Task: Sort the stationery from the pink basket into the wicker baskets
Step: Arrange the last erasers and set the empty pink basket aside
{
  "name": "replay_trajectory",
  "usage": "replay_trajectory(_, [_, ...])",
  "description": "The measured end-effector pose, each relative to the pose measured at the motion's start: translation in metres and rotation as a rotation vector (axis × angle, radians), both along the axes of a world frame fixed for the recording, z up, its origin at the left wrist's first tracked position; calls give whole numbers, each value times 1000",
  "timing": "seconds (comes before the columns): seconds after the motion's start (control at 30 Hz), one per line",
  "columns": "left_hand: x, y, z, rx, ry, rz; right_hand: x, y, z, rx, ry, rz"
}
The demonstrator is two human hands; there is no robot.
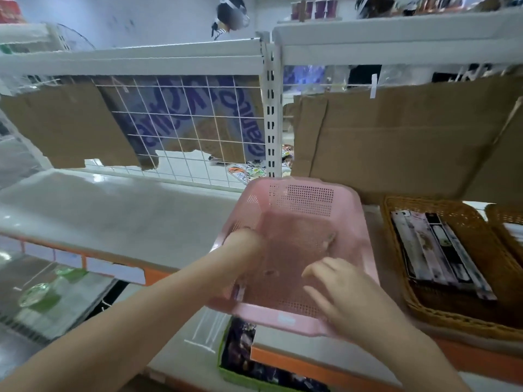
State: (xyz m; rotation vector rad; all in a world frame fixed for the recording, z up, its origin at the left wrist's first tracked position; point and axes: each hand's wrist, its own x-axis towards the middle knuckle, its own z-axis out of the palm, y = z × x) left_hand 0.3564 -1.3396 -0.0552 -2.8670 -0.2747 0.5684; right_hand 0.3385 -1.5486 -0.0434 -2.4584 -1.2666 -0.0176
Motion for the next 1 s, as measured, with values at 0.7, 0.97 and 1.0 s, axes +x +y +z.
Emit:
replay_trajectory(0.7, [-20,22,-5,-100,136,-566,-67,20,-34,234,-336,-511])
replay_trajectory(0.97, [-29,14,-11,-120,268,-623,-65,19,-38,234,-337,-511])
replay_trajectory(1.0, [-30,13,-11,-139,267,-640,-65,19,-39,231,-342,-510])
